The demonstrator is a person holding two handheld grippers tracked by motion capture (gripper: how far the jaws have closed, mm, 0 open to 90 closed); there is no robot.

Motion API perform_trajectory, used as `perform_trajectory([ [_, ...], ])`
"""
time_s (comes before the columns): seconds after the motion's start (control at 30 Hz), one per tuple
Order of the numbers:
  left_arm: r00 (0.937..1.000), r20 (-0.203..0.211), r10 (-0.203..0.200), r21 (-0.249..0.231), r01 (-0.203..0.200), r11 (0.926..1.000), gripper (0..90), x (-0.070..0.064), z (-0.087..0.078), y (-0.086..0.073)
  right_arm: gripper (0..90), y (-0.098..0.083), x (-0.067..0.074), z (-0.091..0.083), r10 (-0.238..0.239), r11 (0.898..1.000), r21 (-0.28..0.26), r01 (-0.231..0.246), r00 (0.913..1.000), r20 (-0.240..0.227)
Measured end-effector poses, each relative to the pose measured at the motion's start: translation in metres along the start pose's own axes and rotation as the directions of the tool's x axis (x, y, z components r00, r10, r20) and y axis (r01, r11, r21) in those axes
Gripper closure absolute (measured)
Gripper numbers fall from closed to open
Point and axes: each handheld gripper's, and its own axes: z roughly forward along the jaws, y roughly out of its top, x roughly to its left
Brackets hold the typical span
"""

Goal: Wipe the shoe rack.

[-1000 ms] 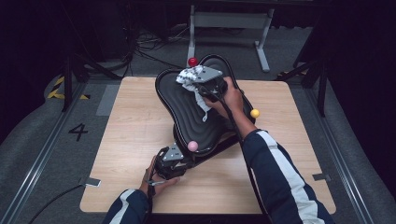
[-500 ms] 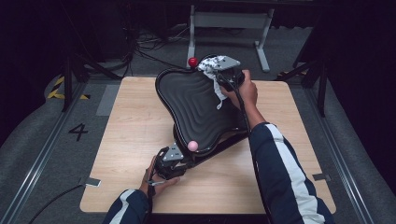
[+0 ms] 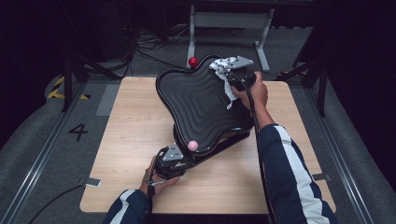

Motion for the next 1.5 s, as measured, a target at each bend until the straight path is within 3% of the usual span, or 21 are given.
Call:
perform_trajectory([
  [0.2, 1.0000, 0.006, -0.003, 0.001, 0.003, 1.0000, 73.4, 0.000, 0.000, 0.000, 79.0, -0.003, 0.010, -0.005, -0.006, 1.000, -0.011, 0.006, 1.0000, 0.005],
  [0.37, 1.0000, 0.007, 0.001, 0.005, -0.001, 1.0000, 73.4, 0.000, 0.000, 0.000, 79.0, -0.001, 0.018, -0.008, -0.008, 0.999, -0.033, 0.007, 0.9994, -0.034],
  [0.47, 1.0000, 0.008, 0.003, 0.007, -0.003, 1.0000, 73.4, 0.000, 0.000, 0.000, 79.1, 0.007, 0.037, -0.012, -0.044, 0.997, -0.063, 0.039, 0.9958, -0.081],
  [0.5, 1.0000, 0.008, 0.003, 0.007, -0.003, 1.0000, 73.4, 0.000, 0.000, 0.000, 79.1, 0.007, 0.037, -0.012, -0.044, 0.997, -0.063, 0.039, 0.9958, -0.081],
  [0.53, 1.0000, 0.005, 0.001, 0.003, -0.001, 1.0000, 73.5, -0.001, 0.001, 0.000, 79.0, 0.011, 0.049, -0.015, -0.070, 0.995, -0.081, 0.061, 0.9920, -0.105],
  [0.57, 1.0000, 0.005, 0.001, 0.003, -0.001, 1.0000, 73.5, -0.001, 0.001, 0.000, 79.0, 0.011, 0.049, -0.015, -0.070, 0.995, -0.081, 0.061, 0.9920, -0.105],
  [0.6, 1.0000, 0.004, 0.002, 0.005, -0.002, 1.0000, 73.5, -0.001, 0.000, 0.000, 79.0, 0.015, 0.064, -0.018, -0.091, 0.992, -0.102, 0.079, 0.9882, -0.123],
  [0.7, 1.0000, 0.002, 0.003, 0.006, -0.003, 1.0000, 73.5, -0.001, 0.000, 0.000, 78.9, 0.019, 0.076, -0.022, -0.109, 0.989, -0.117, 0.091, 0.9826, -0.151],
  [0.73, 1.0000, 0.002, 0.004, 0.007, -0.004, 1.0000, 73.5, -0.001, 0.000, 0.000, 78.8, 0.023, 0.090, -0.025, -0.124, 0.986, -0.136, 0.100, 0.9758, -0.180],
  [0.77, 1.0000, 0.002, 0.004, 0.007, -0.004, 1.0000, 73.5, -0.001, 0.000, 0.000, 78.8, 0.023, 0.090, -0.025, -0.124, 0.986, -0.136, 0.100, 0.9758, -0.180],
  [0.8, 1.0000, 0.002, 0.004, 0.007, -0.004, 1.0000, 73.5, -0.001, 0.000, 0.000, 78.8, 0.026, 0.104, -0.028, -0.149, 0.980, -0.162, 0.117, 0.9676, -0.204],
  [0.83, 1.0000, 0.001, 0.005, 0.007, -0.005, 1.0000, 73.5, -0.001, 0.000, 0.000, 78.8, 0.026, 0.104, -0.028, -0.149, 0.980, -0.162, 0.117, 0.9676, -0.204],
  [0.97, 1.0000, 0.002, 0.003, 0.006, -0.003, 1.0000, 73.5, -0.001, 0.000, 0.000, 78.8, 0.032, 0.126, -0.034, -0.196, 0.970, -0.192, 0.153, 0.9521, -0.235],
  [1.03, 1.0000, 0.001, 0.004, 0.010, -0.004, 0.9999, 73.5, -0.001, 0.000, 0.000, 78.8, 0.033, 0.134, -0.036, -0.210, 0.967, -0.199, 0.159, 0.9391, -0.272],
  [1.07, 1.0000, -0.001, 0.005, 0.014, -0.005, 0.9999, 73.5, -0.001, 0.000, 0.000, 78.9, 0.033, 0.137, -0.037, -0.225, 0.964, -0.201, 0.177, 0.9415, -0.251],
  [1.1, 1.0000, 0.001, 0.003, 0.009, -0.003, 1.0000, 73.5, -0.001, 0.000, 0.000, 78.9, 0.033, 0.139, -0.038, -0.243, 0.959, -0.202, 0.197, 0.9417, -0.233],
  [1.27, 1.0000, 0.001, 0.001, 0.004, -0.001, 1.0000, 73.5, -0.001, 0.000, 0.000, 78.9, 0.030, 0.129, -0.037, -0.214, 0.967, -0.193, 0.165, 0.9400, -0.266],
  [1.37, 1.0000, 0.003, 0.003, 0.006, -0.003, 1.0000, 73.5, -0.001, 0.000, 0.000, 78.9, 0.026, 0.121, -0.036, -0.210, 0.970, -0.172, 0.172, 0.9500, -0.231],
  [1.5, 1.0000, 0.006, 0.006, 0.008, -0.006, 1.0000, 73.5, 0.000, 0.000, 0.000, 78.9, 0.015, 0.096, -0.032, -0.149, 0.982, -0.144, 0.120, 0.9652, -0.215],
])
